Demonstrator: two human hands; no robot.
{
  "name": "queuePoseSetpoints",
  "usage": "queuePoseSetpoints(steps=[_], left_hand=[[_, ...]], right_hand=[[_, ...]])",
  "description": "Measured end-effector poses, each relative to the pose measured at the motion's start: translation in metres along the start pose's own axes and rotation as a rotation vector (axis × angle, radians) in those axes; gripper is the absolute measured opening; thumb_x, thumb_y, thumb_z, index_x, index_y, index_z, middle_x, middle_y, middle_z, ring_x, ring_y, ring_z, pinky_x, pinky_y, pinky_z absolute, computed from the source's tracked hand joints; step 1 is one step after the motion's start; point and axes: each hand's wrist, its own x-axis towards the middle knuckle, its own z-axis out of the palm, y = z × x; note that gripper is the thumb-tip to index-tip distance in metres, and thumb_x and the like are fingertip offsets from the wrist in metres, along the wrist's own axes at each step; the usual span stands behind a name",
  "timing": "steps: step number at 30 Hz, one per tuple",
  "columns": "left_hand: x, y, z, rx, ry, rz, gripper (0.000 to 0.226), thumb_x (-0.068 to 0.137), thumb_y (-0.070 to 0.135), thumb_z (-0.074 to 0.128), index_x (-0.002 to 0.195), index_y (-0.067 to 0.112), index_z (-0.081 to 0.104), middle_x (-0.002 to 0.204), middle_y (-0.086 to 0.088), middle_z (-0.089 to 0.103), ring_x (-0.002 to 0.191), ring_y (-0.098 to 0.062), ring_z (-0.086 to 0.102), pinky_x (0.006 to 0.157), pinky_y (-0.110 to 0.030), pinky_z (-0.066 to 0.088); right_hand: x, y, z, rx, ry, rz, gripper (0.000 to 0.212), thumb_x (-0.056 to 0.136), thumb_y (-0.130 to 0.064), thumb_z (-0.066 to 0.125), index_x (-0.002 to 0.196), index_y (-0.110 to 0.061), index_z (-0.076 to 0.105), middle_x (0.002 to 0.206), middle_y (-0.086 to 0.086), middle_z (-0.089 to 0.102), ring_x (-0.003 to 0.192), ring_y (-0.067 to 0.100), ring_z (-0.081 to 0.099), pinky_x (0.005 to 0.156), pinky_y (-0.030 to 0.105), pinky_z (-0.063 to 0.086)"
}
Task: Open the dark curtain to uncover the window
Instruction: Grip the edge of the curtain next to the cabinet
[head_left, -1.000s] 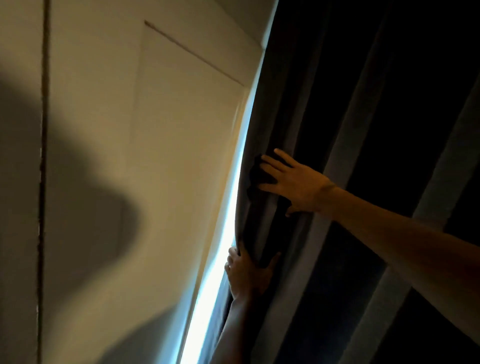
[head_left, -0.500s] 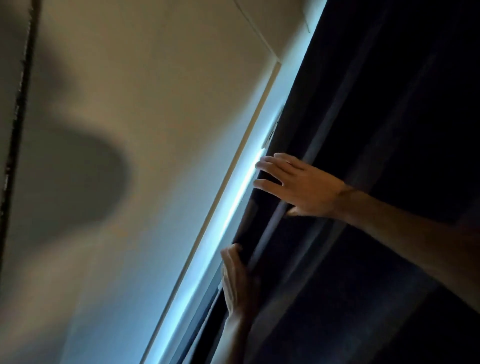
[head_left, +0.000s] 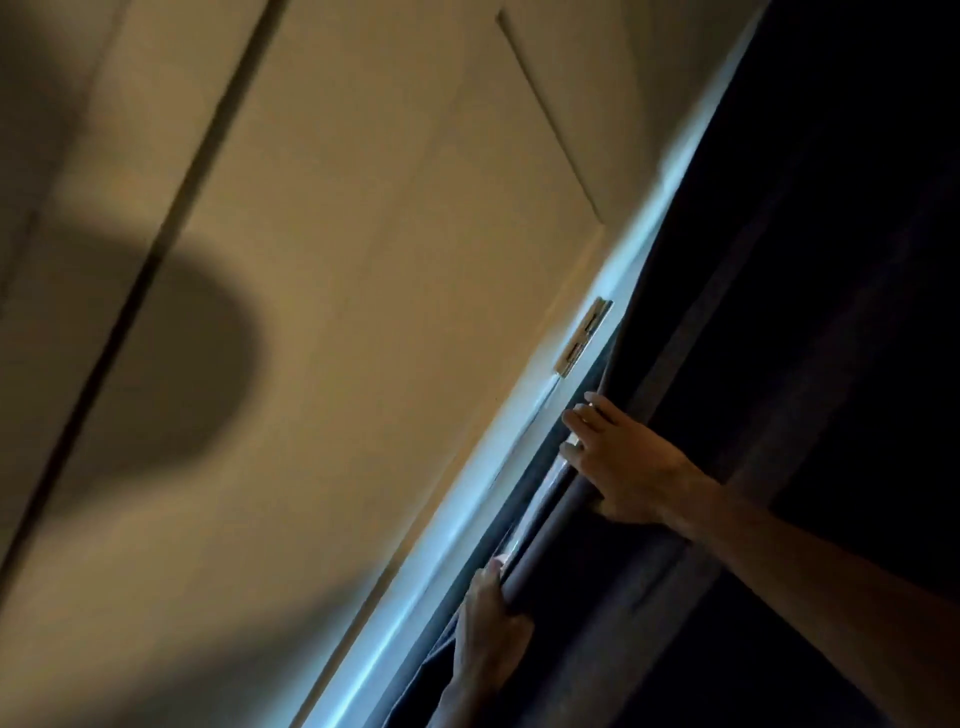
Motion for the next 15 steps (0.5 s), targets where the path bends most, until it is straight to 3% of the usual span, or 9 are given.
queuePoseSetpoints(steps=[3, 5, 7, 11, 13, 15], left_hand=[[0.0, 0.004, 0.003, 0.009, 0.147, -0.005, 0.049, 0.066, 0.032, 0.062, 0.114, 0.031, 0.05, 0.101, 0.01, 0.053, 0.089, -0.015, 0.06, 0.072, -0.036, 0.051], [0.0, 0.004, 0.006, 0.077, 0.202, 0.043, 0.062, 0.068, 0.035, 0.069, 0.126, 0.029, 0.047, 0.108, 0.007, 0.048, 0.095, -0.019, 0.059, 0.075, -0.041, 0.053], [0.004, 0.003, 0.009, 0.125, 0.227, 0.057, 0.069, 0.07, 0.033, 0.072, 0.134, 0.027, 0.047, 0.115, 0.003, 0.048, 0.101, -0.022, 0.06, 0.078, -0.043, 0.056], [0.009, 0.005, 0.005, 0.196, 0.214, 0.058, 0.055, 0.083, 0.031, 0.068, 0.135, 0.029, 0.051, 0.116, 0.005, 0.058, 0.106, -0.017, 0.06, 0.085, -0.035, 0.053], [0.006, 0.005, 0.004, 0.184, 0.197, 0.102, 0.044, 0.085, 0.034, 0.064, 0.128, 0.032, 0.056, 0.114, 0.009, 0.062, 0.105, -0.015, 0.062, 0.084, -0.033, 0.053], [0.002, 0.004, 0.005, 0.157, 0.161, 0.093, 0.037, 0.084, 0.037, 0.062, 0.12, 0.033, 0.059, 0.111, 0.01, 0.065, 0.104, -0.016, 0.064, 0.082, -0.034, 0.053]], right_hand=[[-0.004, 0.002, -0.001, -0.087, -0.056, -0.006, 0.084, 0.081, -0.041, 0.068, 0.148, -0.006, 0.033, 0.153, 0.03, 0.026, 0.148, 0.045, 0.014, 0.123, 0.054, -0.001], [-0.006, 0.001, -0.004, -0.12, -0.093, -0.009, 0.081, 0.088, -0.035, 0.062, 0.152, -0.005, 0.023, 0.158, 0.03, 0.019, 0.15, 0.045, 0.006, 0.121, 0.055, -0.007], [-0.002, 0.001, -0.004, -0.125, -0.094, -0.001, 0.076, 0.09, -0.032, 0.061, 0.151, -0.005, 0.026, 0.157, 0.028, 0.023, 0.149, 0.045, 0.009, 0.121, 0.054, -0.007], [0.01, 0.001, -0.004, -0.106, -0.13, 0.045, 0.066, 0.089, -0.032, 0.063, 0.144, -0.008, 0.037, 0.151, 0.026, 0.033, 0.144, 0.043, 0.023, 0.121, 0.054, 0.002], [0.013, 0.0, -0.004, -0.107, -0.118, 0.05, 0.05, 0.087, -0.026, 0.063, 0.132, -0.008, 0.05, 0.141, 0.025, 0.045, 0.135, 0.042, 0.037, 0.12, 0.054, 0.013], [0.014, 0.0, -0.004, -0.159, -0.054, 0.044, 0.026, 0.084, -0.021, 0.061, 0.109, -0.013, 0.062, 0.117, 0.02, 0.061, 0.115, 0.037, 0.054, 0.112, 0.051, 0.03]])
